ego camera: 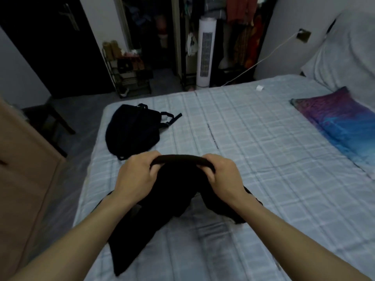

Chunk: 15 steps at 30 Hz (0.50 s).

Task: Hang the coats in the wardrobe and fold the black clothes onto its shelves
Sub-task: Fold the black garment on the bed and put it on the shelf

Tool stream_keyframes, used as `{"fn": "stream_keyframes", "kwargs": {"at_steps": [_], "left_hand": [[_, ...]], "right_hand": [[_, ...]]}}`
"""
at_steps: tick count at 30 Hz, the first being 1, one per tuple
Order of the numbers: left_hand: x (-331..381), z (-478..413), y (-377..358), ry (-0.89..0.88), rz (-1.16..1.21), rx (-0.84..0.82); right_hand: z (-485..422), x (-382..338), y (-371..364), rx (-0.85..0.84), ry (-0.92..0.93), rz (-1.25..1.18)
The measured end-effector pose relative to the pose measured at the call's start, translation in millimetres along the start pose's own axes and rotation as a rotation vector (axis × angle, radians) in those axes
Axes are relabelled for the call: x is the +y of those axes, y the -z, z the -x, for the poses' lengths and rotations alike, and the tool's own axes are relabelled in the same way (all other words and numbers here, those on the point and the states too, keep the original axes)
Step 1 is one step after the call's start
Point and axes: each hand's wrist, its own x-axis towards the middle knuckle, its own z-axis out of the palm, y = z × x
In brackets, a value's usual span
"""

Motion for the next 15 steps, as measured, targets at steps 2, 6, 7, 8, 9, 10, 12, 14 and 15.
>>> {"fn": "stream_keyframes", "kwargs": {"at_steps": [2, 6, 7, 8, 9, 10, 12, 14, 15], "left_hand": [[17, 22, 31, 0.018, 0.003, 0.014], [54, 72, 82, 0.017, 0.012, -0.046], [67, 85, 92, -0.033, -0.002, -0.072], [83, 98, 100, -0.097, -0.008, -0.093], [99, 109, 107, -0.162, 0.003, -0.102], [115, 119, 114, -0.222, 0.037, -0.098], [138, 135, 126, -0.271, 0.157, -0.089], [147, 147, 135, -0.259, 0.242, -0.100], [149, 153, 139, -0.262, 0.246, -0.109]], "right_hand": [[11, -38, 26, -0.004, 0.020, -0.041], [40, -110, 71, 0.009, 0.057, -0.088], [49, -126, 80, -0.010, 0.065, -0.093], [58, -141, 88, -0.035, 0.072, -0.097], [68, -155, 94, -0.055, 0.076, -0.106], [78, -168, 99, -0.063, 0.079, -0.121], [100, -190, 109, -0.037, 0.055, -0.166], [121, -206, 120, -0.009, 0.003, -0.221], [133, -212, 125, 0.007, -0.023, -0.257]]}}
